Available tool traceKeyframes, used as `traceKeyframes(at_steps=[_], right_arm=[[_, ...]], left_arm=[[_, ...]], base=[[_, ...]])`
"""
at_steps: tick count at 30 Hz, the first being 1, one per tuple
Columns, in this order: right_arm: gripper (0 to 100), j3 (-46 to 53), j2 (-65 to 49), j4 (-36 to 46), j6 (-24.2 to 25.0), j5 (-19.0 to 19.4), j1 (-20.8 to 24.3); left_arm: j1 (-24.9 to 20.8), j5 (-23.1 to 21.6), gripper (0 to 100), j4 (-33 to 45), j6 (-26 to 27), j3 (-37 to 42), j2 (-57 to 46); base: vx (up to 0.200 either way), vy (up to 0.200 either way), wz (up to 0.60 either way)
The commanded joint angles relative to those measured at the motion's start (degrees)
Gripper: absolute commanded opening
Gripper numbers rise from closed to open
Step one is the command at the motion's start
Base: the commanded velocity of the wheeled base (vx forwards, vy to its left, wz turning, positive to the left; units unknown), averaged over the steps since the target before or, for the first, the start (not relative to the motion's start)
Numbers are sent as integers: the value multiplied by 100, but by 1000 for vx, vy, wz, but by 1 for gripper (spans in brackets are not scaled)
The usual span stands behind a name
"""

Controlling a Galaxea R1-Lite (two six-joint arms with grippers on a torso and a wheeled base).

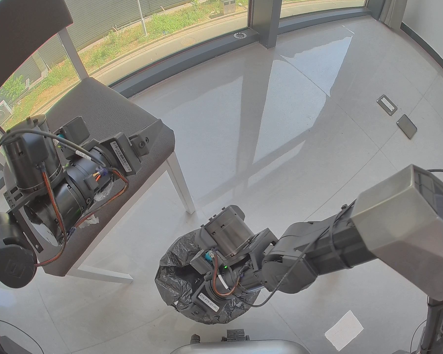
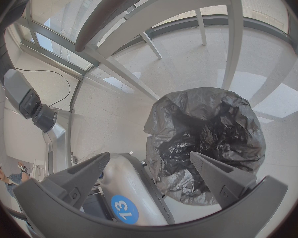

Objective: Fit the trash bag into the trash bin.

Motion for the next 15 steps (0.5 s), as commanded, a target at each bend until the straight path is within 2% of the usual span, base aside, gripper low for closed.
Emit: traceKeyframes(at_steps=[1,15], right_arm=[[100,-481,576,-2,14,-5,102],[100,-1456,1481,6,-83,-31,-109]], left_arm=[[75,-13,100,-26,13,3,-28],[250,-136,100,-184,92,-14,-28]], base=[[0,0,0],[0,0,0]])
